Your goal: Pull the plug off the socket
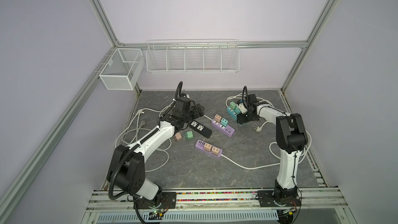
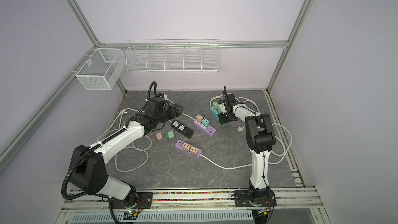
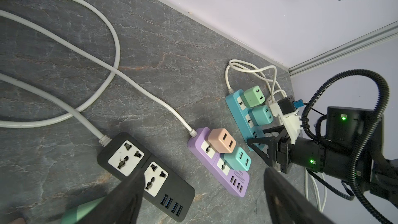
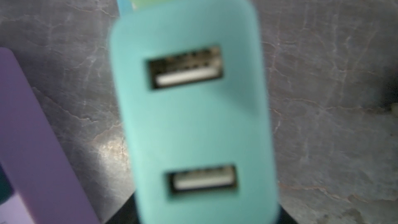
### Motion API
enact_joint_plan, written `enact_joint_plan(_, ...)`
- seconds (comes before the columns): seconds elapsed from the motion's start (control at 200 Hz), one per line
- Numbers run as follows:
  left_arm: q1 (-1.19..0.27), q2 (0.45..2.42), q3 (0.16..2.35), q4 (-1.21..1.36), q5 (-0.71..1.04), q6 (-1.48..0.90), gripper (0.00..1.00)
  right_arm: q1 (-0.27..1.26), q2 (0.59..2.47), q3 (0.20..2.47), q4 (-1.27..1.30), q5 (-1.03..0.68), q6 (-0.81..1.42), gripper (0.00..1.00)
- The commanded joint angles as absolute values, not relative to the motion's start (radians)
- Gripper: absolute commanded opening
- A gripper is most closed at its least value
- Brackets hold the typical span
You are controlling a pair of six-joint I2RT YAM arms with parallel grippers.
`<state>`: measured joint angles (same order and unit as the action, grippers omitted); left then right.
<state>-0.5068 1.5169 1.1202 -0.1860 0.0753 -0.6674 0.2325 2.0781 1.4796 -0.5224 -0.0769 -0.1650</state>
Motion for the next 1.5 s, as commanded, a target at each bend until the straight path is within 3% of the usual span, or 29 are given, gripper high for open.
enact_joint_plan(0.0, -0.509, 1.498, 1.121, -0.196, 0.061, -0.641, 0.87, 0.241, 2.045, 1.445, -0.537, -0.076, -0.162, 0.55)
enact_joint_plan(0.315, -0.509, 1.498, 1.117, -0.197, 0.082, -0.640, 0.87, 0.261, 1.956, 1.346, -0.559, -0.048, -0.061, 0.47)
enact_joint_plan(0.79, -0.521, 1.510, 1.110, -0.155, 0.146, -0.669, 0.84, 0.324, 1.714, 1.065, -0.553, -0.016, 0.139, 0.47)
enact_joint_plan(1.19, -0.654, 1.569, 1.135, -0.096, 0.161, -0.719, 0.78, 0.364, 1.506, 0.886, -0.566, 0.038, 0.275, 0.51)
enact_joint_plan(1.495, -0.756, 1.653, 1.166, -0.045, 0.168, -0.766, 0.73, 0.374, 1.508, 0.852, -0.568, 0.067, 0.308, 0.58)
